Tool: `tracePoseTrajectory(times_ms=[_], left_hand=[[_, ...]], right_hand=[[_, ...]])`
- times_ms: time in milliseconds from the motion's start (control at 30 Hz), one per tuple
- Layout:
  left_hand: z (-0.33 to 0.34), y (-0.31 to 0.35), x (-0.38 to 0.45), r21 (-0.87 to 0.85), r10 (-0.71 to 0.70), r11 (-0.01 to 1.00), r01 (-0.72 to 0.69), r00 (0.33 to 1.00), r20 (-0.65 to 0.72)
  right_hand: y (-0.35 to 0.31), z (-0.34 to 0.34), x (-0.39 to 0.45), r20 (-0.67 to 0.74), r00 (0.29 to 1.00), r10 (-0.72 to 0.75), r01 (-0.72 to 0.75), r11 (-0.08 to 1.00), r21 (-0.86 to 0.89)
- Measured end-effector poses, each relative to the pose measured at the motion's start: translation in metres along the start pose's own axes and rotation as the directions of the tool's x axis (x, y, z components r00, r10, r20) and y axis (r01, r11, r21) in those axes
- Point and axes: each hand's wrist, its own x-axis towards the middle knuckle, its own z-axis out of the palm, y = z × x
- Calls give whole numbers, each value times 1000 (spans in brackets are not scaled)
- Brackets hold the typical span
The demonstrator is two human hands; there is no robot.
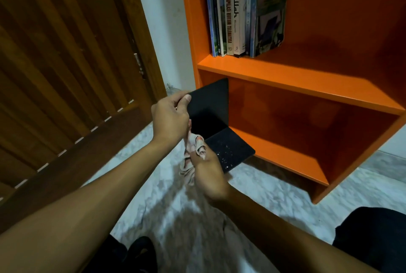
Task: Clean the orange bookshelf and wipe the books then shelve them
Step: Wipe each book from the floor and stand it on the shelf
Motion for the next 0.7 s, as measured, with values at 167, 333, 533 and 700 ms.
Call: tracePoseTrajectory(times_ms=[167, 333, 533, 700], left_hand=[[-11, -11, 6, 61, 20, 998, -20, 1000, 2], [-23, -12, 6, 169, 89, 982, -89, 996, 5], [-11, -8, 0, 147, 134, 980, -135, 991, 17], [8, 9, -13, 62, 134, 989, -135, 991, 8]], right_hand=[[-13, -13, 5, -59, 991, 121, -126, 989, -77], [-71, -59, 10, -45, 998, 34, -42, 979, -198], [-65, -98, 44, -186, 963, -197, -48, 551, -833], [1, -82, 55, -176, 977, -118, -165, 103, -981]])
